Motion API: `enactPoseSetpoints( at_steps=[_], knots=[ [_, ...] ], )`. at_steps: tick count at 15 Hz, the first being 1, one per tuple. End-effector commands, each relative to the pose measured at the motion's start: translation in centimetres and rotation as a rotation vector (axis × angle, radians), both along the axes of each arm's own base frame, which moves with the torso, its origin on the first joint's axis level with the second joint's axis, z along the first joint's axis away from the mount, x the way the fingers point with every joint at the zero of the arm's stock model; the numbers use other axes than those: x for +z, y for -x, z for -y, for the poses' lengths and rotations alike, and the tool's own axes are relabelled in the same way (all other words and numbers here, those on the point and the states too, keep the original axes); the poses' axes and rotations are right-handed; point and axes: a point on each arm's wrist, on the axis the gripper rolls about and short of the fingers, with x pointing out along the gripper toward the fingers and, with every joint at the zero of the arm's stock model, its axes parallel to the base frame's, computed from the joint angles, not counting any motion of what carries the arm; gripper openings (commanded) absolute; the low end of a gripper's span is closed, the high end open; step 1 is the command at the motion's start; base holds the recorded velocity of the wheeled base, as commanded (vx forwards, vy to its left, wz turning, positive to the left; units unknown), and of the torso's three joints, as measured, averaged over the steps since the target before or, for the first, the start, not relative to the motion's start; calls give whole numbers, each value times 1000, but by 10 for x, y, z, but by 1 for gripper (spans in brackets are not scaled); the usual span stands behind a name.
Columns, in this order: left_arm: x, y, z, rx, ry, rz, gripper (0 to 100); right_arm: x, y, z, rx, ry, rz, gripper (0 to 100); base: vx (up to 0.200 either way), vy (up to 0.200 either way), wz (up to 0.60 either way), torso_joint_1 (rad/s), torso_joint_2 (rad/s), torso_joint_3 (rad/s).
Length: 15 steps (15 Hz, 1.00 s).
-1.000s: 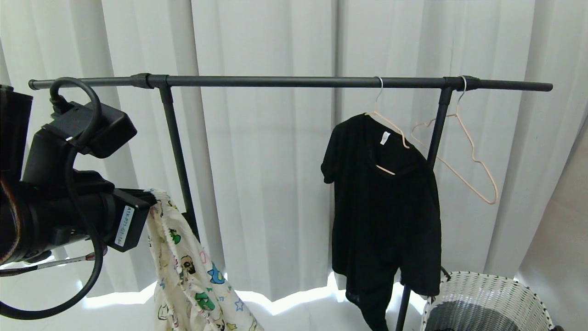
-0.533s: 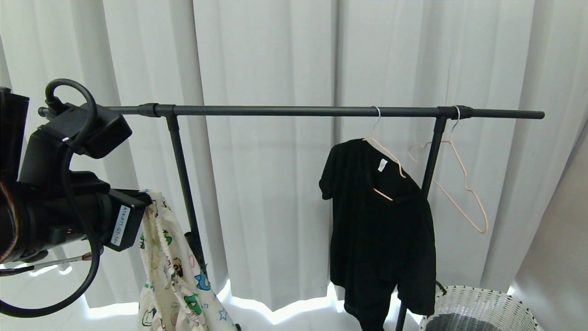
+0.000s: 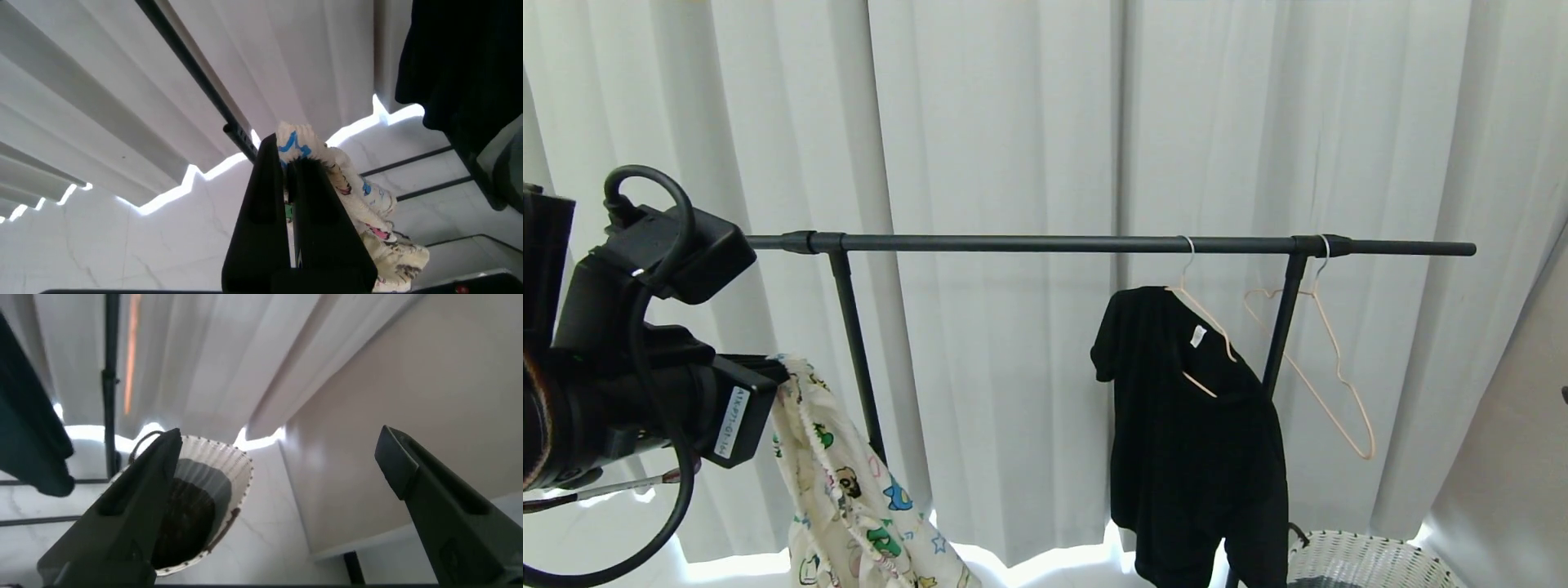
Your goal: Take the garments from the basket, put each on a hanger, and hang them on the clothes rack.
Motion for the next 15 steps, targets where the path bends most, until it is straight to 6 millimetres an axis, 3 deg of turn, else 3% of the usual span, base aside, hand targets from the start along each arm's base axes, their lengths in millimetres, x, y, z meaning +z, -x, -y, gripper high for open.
enactPoseSetpoints(
  at_steps=[1,6,13,15],
  knots=[
    [-1,9,-3,-4,5,12,0,-1,-1,0,2,-1,-1,100,0,0,0,56,-95,-51],
    [-8,27,-11,-4,32,74,0,-9,-2,0,0,4,3,100,0,0,0,4,-11,-6],
    [-5,32,-14,-22,-1,107,0,-7,-3,0,-1,4,30,100,0,0,0,0,0,0],
    [-4,35,-15,-27,2,117,0,-5,-3,0,0,2,44,100,200,-200,0,2,0,0]
  ],
)
